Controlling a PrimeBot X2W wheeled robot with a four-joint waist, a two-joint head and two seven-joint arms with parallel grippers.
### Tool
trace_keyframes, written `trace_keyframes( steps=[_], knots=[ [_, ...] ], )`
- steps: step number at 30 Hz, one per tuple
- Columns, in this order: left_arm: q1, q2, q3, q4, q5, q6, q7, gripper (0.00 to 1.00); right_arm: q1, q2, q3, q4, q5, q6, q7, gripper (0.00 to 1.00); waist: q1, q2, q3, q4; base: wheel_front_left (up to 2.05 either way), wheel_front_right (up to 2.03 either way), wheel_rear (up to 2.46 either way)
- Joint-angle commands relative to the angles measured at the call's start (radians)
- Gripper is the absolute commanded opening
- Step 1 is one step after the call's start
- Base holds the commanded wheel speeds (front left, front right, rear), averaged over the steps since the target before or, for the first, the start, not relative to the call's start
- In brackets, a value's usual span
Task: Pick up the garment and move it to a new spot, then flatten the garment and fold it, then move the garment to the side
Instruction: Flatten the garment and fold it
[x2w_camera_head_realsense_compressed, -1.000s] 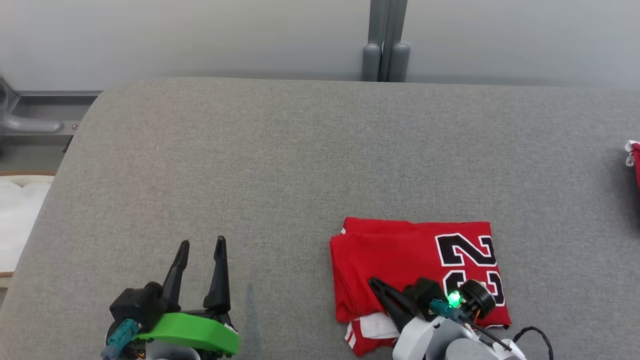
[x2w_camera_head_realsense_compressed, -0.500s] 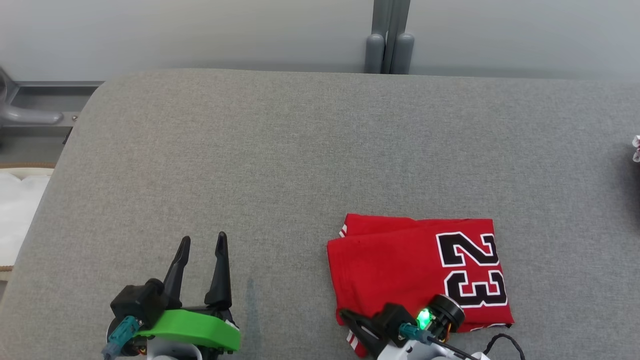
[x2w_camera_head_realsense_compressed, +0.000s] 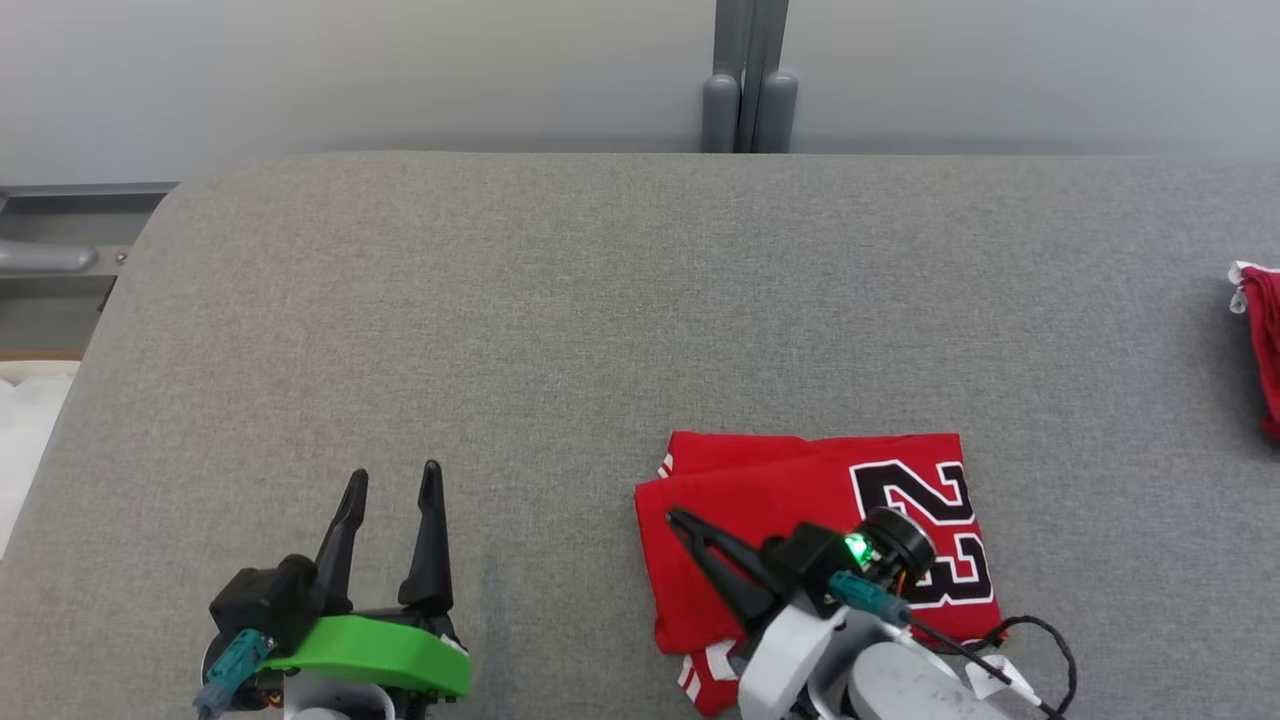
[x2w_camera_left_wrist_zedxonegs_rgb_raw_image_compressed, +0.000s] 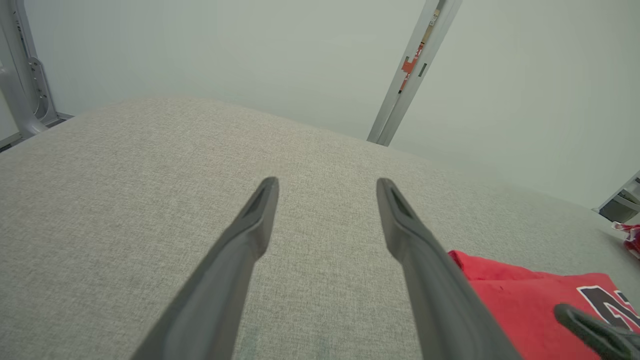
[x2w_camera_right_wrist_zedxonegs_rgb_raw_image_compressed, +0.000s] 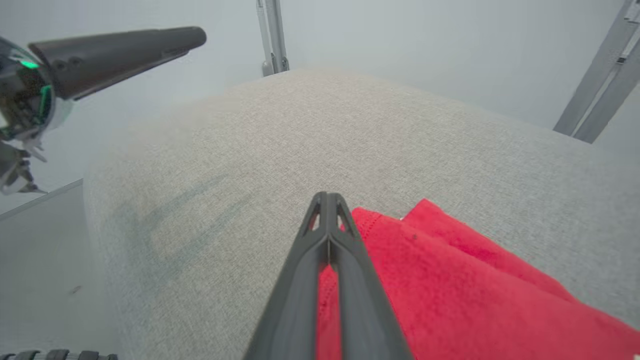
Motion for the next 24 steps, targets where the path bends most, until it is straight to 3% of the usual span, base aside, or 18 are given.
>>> trace_keyframes(
  steps=[1, 10, 11, 12, 14, 15, 24],
  knots=[
    [-0.02, 0.003, 0.004, 0.002, 0.008, -0.006, -0.002, 1.0, 0.029, -0.006, -0.044, -0.026, -0.012, -0.001, -0.004, 0.0, 0.0, 0.0, -0.01, -0.011, 0.0, 0.0, 0.0],
    [-0.019, -0.002, -0.015, 0.008, 0.012, -0.009, -0.003, 1.0, 0.13, -0.005, -0.395, -0.164, -0.068, -0.001, -0.004, 0.0, 0.0, 0.0, -0.039, -0.044, 0.0, 0.0, 0.0],
    [-0.014, -0.002, -0.016, 0.009, 0.009, -0.009, -0.002, 1.0, 0.144, -0.005, -0.434, -0.175, -0.076, -0.001, -0.004, 0.11, 0.0, 0.0, -0.042, -0.048, 0.0, 0.0, 0.0],
    [-0.01, -0.003, -0.017, 0.008, 0.008, -0.009, -0.002, 1.0, 0.156, -0.004, -0.461, -0.185, -0.081, -0.001, -0.004, 0.28, 0.0, 0.0, -0.044, -0.051, 0.0, 0.0, 0.0],
    [0.002, -0.004, -0.02, 0.008, 0.007, -0.009, -0.002, 1.0, 0.179, -0.005, -0.52, -0.21, -0.085, -0.001, -0.004, 0.49, 0.0, 0.0, -0.049, -0.056, 0.0, 0.0, 0.0],
    [0.008, -0.005, -0.02, 0.007, 0.006, -0.008, -0.003, 1.0, 0.192, -0.005, -0.545, -0.222, -0.083, -0.001, -0.004, 0.98, 0.0, 0.0, -0.051, -0.06, 0.0, 0.0, 0.0],
    [0.07, -0.006, -0.011, -0.003, -0.02, 0.011, -0.002, 1.0, 0.29, -0.005, -0.67, -0.279, -0.054, -0.001, -0.004, 1.0, 0.0, 0.0, -0.073, -0.084, 0.0, 0.0, 0.0]
  ],
)
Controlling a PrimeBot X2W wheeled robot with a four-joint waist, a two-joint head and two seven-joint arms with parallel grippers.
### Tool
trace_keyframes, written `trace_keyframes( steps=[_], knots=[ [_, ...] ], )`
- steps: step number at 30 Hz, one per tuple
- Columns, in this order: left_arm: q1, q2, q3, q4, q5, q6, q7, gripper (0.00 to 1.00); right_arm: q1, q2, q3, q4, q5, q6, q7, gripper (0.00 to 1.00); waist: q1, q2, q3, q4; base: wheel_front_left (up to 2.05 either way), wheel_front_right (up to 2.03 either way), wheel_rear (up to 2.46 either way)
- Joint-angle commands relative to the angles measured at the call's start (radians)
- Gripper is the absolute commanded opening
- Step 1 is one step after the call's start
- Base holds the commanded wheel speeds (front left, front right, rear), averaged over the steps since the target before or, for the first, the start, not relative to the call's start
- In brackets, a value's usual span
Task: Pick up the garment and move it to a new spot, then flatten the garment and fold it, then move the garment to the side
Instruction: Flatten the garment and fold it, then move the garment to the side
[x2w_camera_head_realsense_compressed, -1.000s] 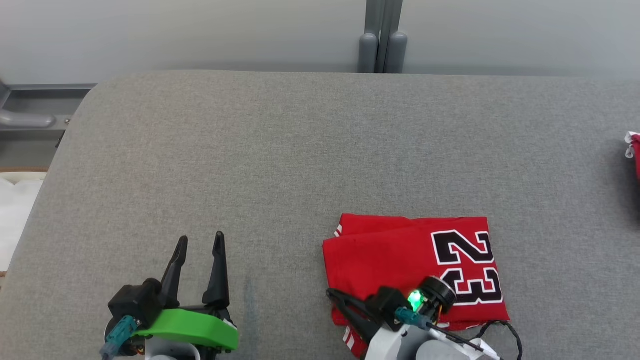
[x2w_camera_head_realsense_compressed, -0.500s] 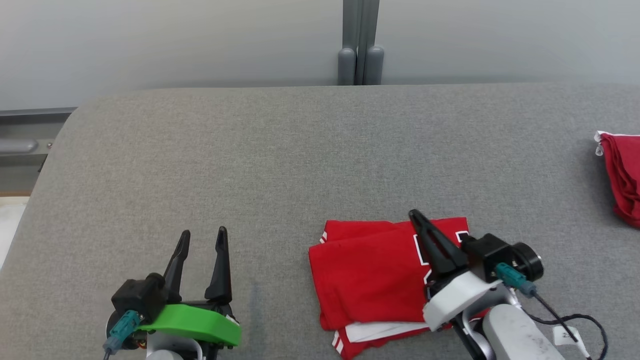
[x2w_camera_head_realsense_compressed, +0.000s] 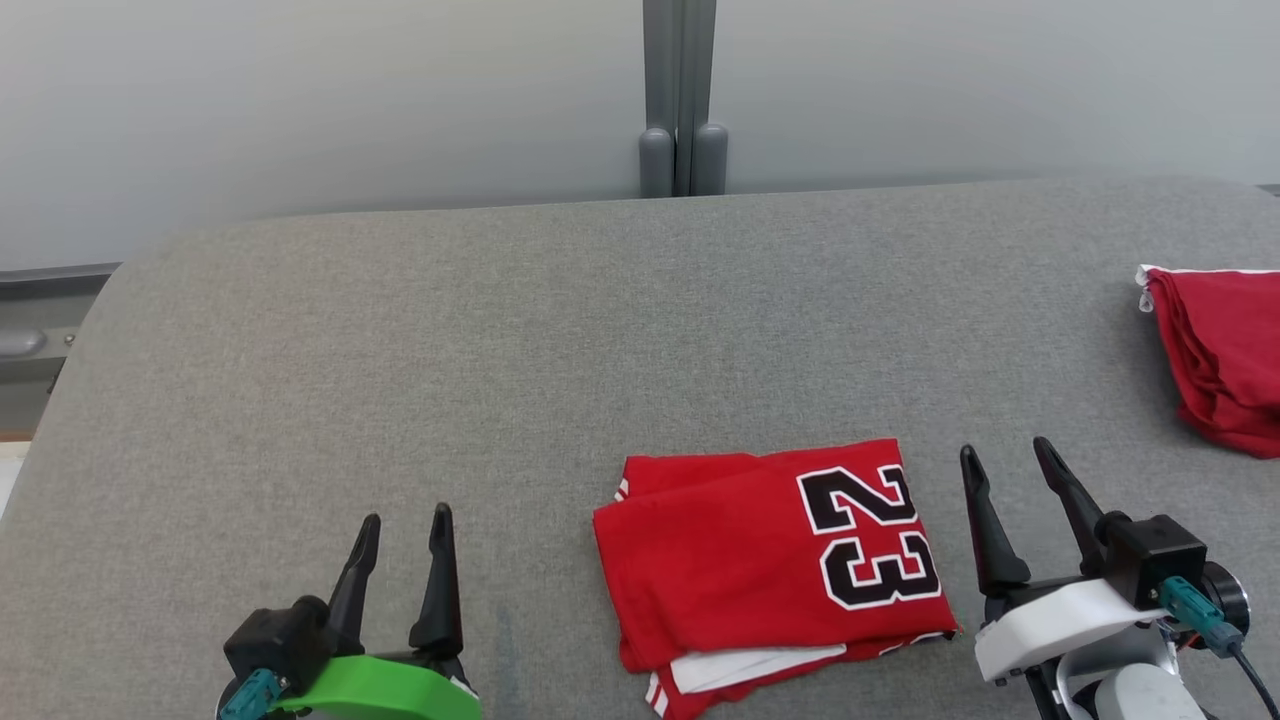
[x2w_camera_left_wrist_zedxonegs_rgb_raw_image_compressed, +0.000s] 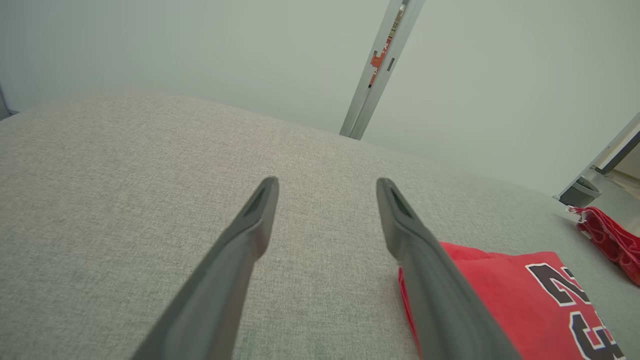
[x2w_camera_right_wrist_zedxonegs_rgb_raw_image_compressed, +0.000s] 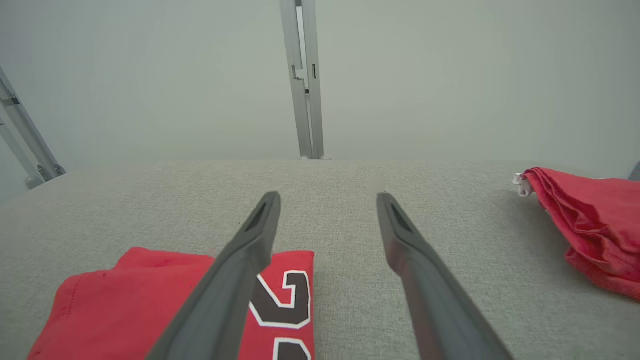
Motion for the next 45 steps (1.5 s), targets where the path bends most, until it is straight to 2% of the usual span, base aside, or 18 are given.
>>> trace_keyframes(
  steps=[1, 32, 37, 45],
  knots=[
    [0.018, 0.0, 0.002, 0.0, -0.004, 0.004, -0.002, 1.0, 0.018, -0.003, -0.01, -0.005, 0.005, -0.001, -0.004, 1.0, 0.0, -0.0001, -0.005, -0.006, 0.0, 0.0, 0.0],
    [0.034, 0.0, 0.012, -0.008, 0.029, 0.015, -0.002, 1.0, 0.001, -0.003, -0.044, 0.041, -0.015, -0.001, -0.004, 1.0, 0.0, -0.0001, -0.01, 0.001, 0.0, 0.0, 0.0],
    [0.017, 0.0, 0.014, -0.012, 0.031, 0.014, -0.002, 1.0, -0.042, -0.003, -0.039, 0.066, -0.073, -0.001, 0.085, 1.0, 0.0, -0.0001, 0.002, 0.014, 0.0, 0.0, 0.0],
    [0.002, 0.0, 0.022, -0.012, 0.017, 0.019, -0.002, 1.0, -0.071, -0.008, -0.007, 0.063, -0.119, -0.001, 0.341, 1.0, 0.0, -0.0001, 0.032, 0.054, 0.0, 0.0, 0.0]
  ],
)
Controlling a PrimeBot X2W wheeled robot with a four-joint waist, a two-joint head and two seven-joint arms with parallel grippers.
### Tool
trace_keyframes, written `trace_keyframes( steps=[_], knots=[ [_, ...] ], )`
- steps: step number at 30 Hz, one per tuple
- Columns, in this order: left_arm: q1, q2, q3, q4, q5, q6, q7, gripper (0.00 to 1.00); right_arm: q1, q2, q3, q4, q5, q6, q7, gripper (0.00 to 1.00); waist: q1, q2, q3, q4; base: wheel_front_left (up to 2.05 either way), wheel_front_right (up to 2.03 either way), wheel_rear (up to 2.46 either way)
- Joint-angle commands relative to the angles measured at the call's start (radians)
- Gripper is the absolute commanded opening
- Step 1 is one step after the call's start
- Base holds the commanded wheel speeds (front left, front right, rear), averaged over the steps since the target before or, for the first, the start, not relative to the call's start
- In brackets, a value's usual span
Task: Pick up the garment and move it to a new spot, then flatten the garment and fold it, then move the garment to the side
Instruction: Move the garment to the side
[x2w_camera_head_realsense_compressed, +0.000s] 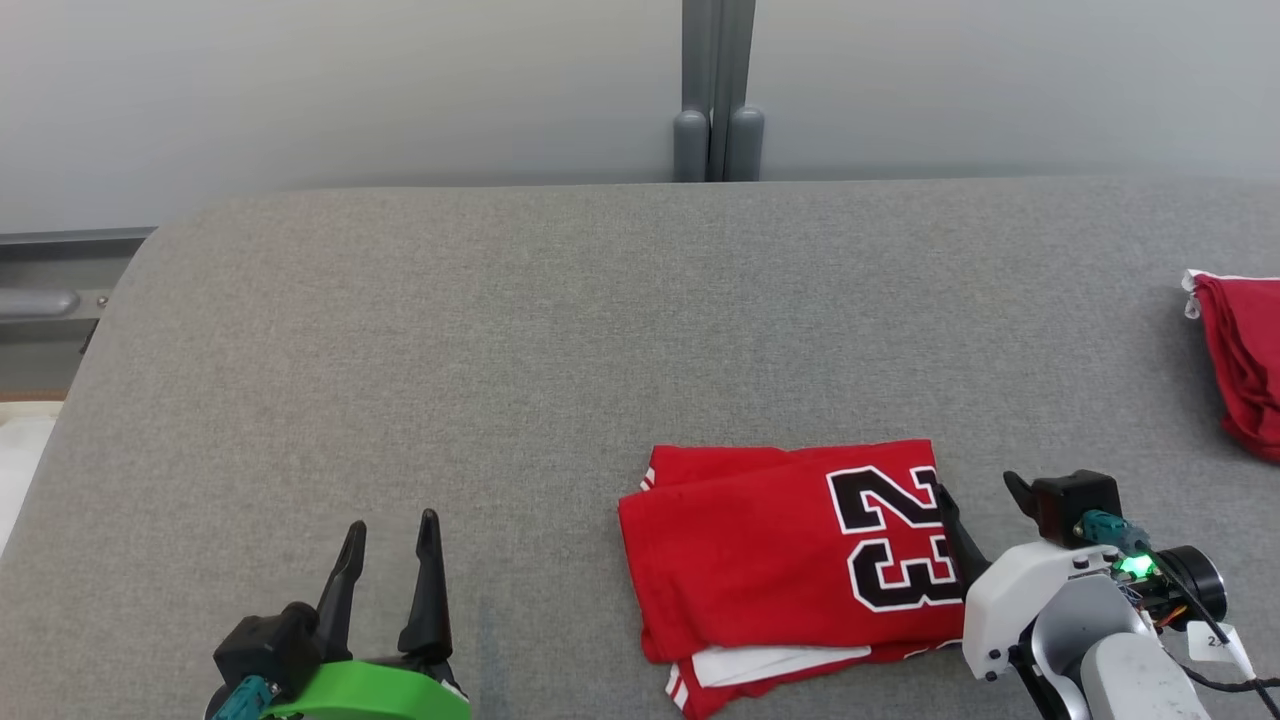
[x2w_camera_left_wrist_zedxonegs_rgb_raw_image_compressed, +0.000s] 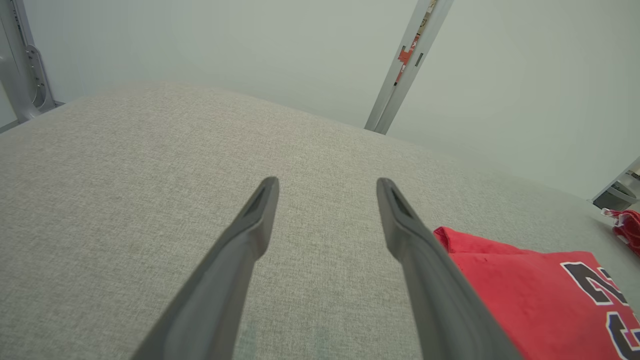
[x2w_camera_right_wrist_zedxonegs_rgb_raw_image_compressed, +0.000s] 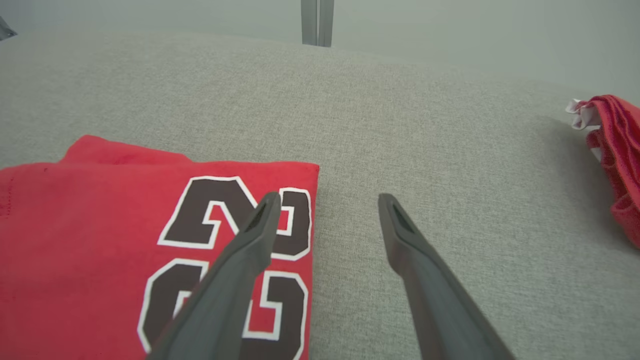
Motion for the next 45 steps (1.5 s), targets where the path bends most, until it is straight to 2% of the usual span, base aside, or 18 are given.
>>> trace_keyframes(
  steps=[1, 10, 20, 21, 23, 24, 26, 27, 28, 35, 45],
  knots=[
    [-0.02, 0.0, 0.004, -0.004, -0.002, 0.005, -0.002, 1.0, -0.012, -0.012, 0.002, -0.005, 0.001, -0.001, 0.029, 1.0, 0.0, 0.0, 0.016, 0.016, 0.0, 0.0, 0.0],
    [-0.042, 0.0, 0.008, -0.011, -0.009, 0.005, -0.002, 1.0, -0.038, -0.082, 0.067, 0.011, 0.041, -0.001, 0.225, 1.0, 0.0, 0.0, 0.061, 0.046, 0.0, 0.0, 0.0],
    [-0.056, 0.0, 0.005, -0.012, -0.002, 0.008, -0.002, 1.0, -0.065, -0.092, 0.139, 0.069, 0.13, 0.0, 0.315, 1.0, 0.0, 0.0, 0.087, 0.053, 0.0, 0.0, 0.0],
    [-0.057, 0.0, 0.005, -0.013, -0.001, 0.008, -0.002, 1.0, -0.066, -0.094, 0.146, 0.075, 0.138, 0.0, 0.322, 0.97, 0.0, 0.0, 0.089, 0.052, 0.0, 0.0, 0.0],
    [-0.062, 0.0, 0.004, -0.014, 0.001, 0.009, -0.002, 1.0, -0.075, -0.097, 0.16, 0.087, 0.153, 0.0, 0.327, 0.47, 0.0, 0.0, 0.094, 0.05, 0.0, 0.0, 0.0],
    [-0.065, 0.0, 0.002, -0.014, 0.001, 0.009, -0.002, 1.0, -0.08, -0.098, 0.166, 0.095, 0.161, 0.0, 0.331, 0.4, 0.0, 0.0, 0.097, 0.049, 0.0, 0.0, 0.0],
    [-0.067, 0.001, 0.001, -0.013, 0.001, 0.008, -0.002, 1.0, -0.092, -0.102, 0.174, 0.105, 0.172, 0.0, 0.327, 0.17, 0.0, 0.0, 0.102, 0.045, 0.0, 0.0, 0.0],
    [-0.068, 0.001, 0.0, -0.014, 0.001, 0.008, -0.002, 1.0, -0.098, -0.102, 0.174, 0.109, 0.179, 0.0, 0.319, 0.13, 0.0, 0.0, 0.104, 0.043, 0.0, 0.0, 0.0],
    [-0.071, 0.001, -0.001, -0.013, 0.001, 0.008, -0.002, 1.0, -0.109, -0.103, 0.17, 0.111, 0.182, -0.001, 0.306, 0.0, 0.0, 0.0, 0.108, 0.041, 0.0, 0.0, 0.0],
    [-0.082, 0.0, -0.01, -0.023, 0.012, 0.004, -0.003, 1.0, -0.183, -0.122, 0.107, 0.107, 0.178, -0.001, 0.212, 0.0, 0.0, 0.0, 0.126, -0.011, 0.0, 0.0, 0.0],
    [-0.114, 0.001, -0.032, -0.056, 0.062, -0.009, -0.002, 1.0, -0.243, -0.176, -0.018, 0.09, 0.146, -0.001, 0.162, 0.0, 0.0, 0.0, 0.177, -0.207, 0.0, 0.0, 0.0]
  ],
)
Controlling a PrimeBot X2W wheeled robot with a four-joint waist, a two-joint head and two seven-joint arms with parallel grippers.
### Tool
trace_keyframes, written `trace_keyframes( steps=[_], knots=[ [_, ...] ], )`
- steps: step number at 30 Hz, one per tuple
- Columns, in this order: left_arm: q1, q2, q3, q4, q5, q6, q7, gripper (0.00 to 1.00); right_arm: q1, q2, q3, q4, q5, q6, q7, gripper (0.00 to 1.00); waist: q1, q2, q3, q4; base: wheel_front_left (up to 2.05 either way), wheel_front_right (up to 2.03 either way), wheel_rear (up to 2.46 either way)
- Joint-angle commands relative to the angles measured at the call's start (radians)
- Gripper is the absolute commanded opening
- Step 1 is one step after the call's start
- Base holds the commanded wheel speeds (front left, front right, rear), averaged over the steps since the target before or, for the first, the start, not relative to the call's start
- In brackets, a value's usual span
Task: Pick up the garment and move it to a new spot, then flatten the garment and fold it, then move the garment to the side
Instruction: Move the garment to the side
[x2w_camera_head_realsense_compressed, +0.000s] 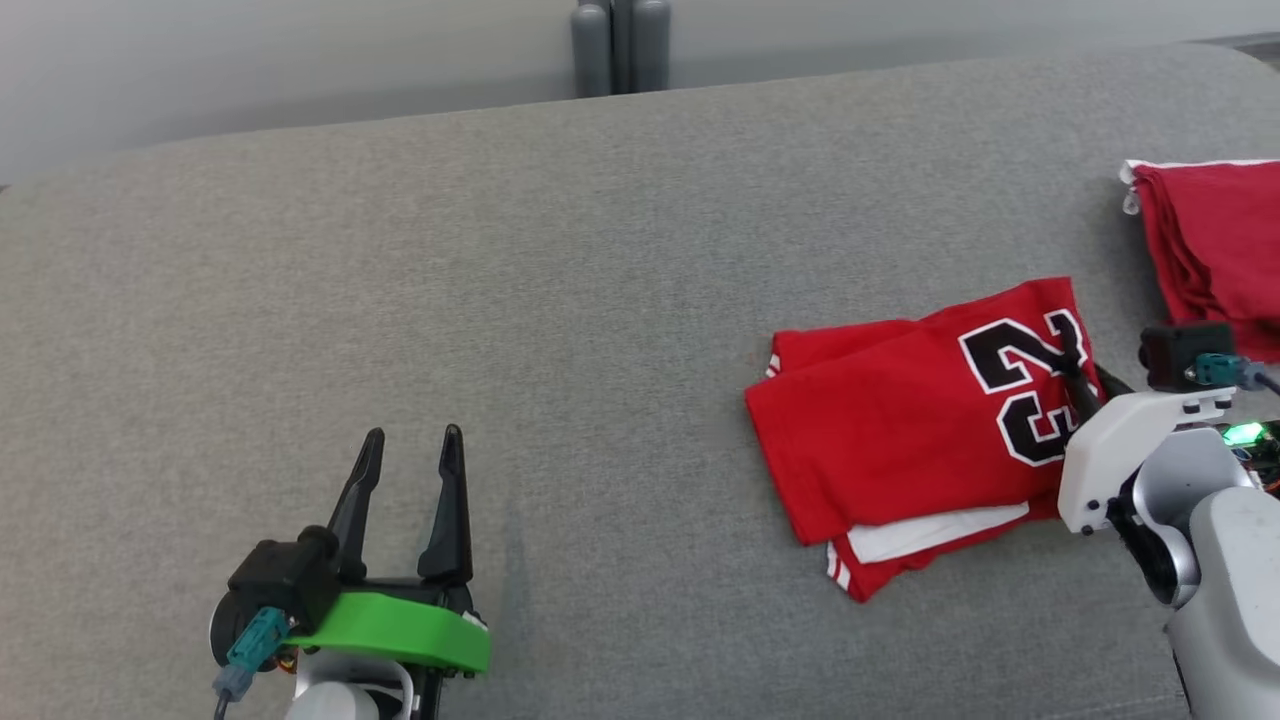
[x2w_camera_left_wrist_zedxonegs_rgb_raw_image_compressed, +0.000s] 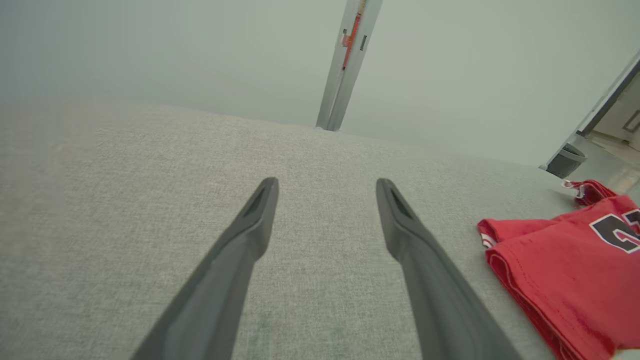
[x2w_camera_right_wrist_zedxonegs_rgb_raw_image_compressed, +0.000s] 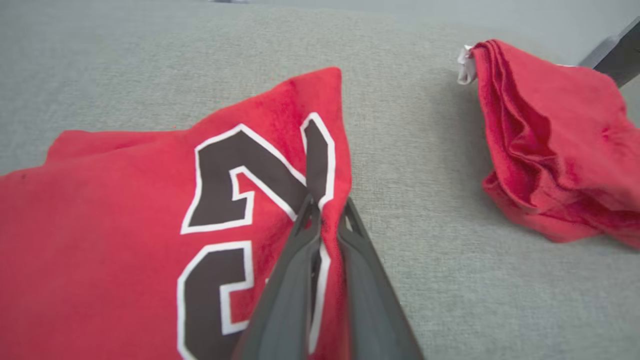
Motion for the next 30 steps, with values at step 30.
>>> trace_keyframes(
  steps=[30],
  knots=[
    [-0.059, 0.024, -0.049, 0.027, 0.054, -0.024, -0.001, 1.0, -0.15, 0.032, 0.045, 0.015, -0.043, -0.002, -0.092, 0.0, 0.0, -0.0001, 0.108, -0.313, 0.0, 0.0, 0.0]
  ],
)
